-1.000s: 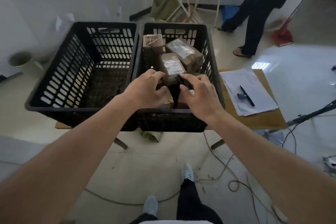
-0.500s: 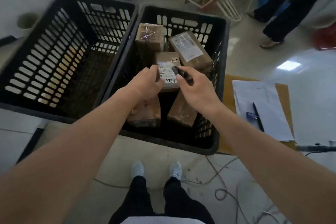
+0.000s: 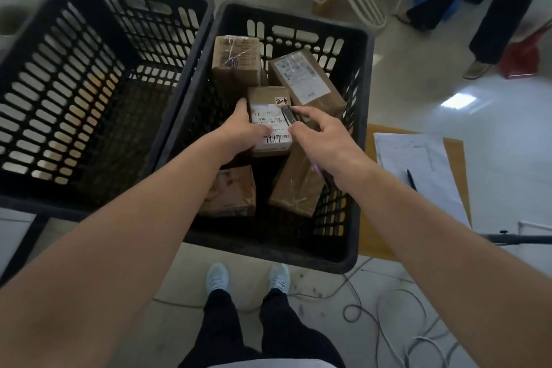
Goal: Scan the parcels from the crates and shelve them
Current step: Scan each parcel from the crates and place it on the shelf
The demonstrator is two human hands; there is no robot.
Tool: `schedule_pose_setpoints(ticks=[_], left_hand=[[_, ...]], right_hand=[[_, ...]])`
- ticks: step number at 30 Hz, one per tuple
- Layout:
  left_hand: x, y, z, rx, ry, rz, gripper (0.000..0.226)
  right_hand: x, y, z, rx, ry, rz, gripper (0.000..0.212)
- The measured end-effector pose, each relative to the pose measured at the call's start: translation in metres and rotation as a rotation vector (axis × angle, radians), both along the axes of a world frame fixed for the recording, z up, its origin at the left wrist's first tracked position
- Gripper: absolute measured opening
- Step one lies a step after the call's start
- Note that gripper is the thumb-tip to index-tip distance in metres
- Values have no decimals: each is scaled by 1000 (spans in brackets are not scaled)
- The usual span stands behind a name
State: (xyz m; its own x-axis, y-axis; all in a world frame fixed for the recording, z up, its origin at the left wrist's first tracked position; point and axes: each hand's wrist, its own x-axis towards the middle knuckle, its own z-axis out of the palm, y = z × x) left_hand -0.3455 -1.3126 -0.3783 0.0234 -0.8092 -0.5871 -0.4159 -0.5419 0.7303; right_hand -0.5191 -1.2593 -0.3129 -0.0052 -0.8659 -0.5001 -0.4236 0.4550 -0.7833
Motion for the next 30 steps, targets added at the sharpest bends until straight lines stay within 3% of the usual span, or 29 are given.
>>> schedule_pose_setpoints(ticks=[10,20,30], left_hand=[[-1,4,-10,5,141,117,66],[3,16,-11,-52,312,215,100],[26,36,34,-141,220,79,89]], right_hand=[[-9,5,13,179,-107,-48,41],[-15,13,17,243,-116,-28,38],[-7,19,41,153,-102,84,37]])
